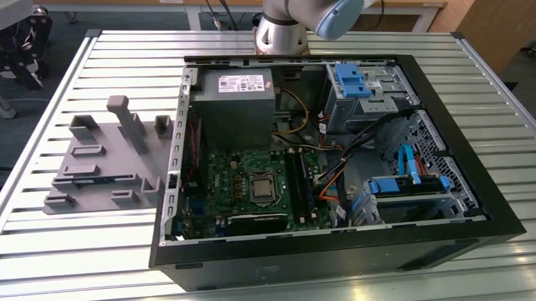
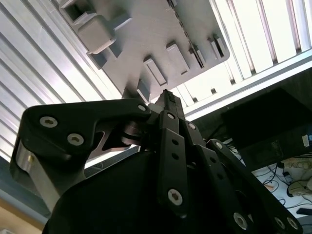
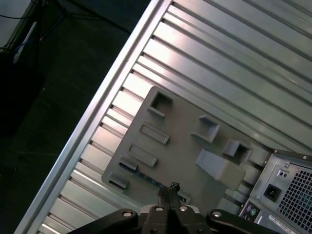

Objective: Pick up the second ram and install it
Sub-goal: 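Pick up the second ram and move it above second insertion slot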

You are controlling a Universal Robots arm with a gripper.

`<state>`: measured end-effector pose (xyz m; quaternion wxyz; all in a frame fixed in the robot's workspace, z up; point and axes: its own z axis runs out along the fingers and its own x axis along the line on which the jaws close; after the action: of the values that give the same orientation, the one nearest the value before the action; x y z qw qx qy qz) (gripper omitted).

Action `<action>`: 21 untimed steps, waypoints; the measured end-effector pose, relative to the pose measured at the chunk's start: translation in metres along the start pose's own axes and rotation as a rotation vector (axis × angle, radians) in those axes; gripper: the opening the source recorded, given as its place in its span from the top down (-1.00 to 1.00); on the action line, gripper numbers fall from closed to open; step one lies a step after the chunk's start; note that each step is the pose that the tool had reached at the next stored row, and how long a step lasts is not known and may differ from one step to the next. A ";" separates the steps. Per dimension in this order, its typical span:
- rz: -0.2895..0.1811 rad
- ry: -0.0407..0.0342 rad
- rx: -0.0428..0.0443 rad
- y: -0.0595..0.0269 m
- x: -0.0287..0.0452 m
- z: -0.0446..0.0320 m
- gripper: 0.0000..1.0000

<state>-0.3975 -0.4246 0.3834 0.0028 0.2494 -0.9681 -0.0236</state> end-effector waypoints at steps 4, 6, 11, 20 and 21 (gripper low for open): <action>-0.015 0.0007 -0.0001 0.0000 0.0000 0.0000 0.79; -0.022 0.0010 -0.0002 0.0000 0.0000 0.0000 0.79; -0.040 0.0019 -0.0002 0.0000 0.0000 0.0000 0.79; -0.076 0.0036 -0.0005 0.0000 0.0000 0.0000 0.79; -0.081 0.0037 -0.0005 0.0000 0.0000 0.0000 0.79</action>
<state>-0.3975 -0.4246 0.3834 0.0037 0.2884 -0.9572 -0.0234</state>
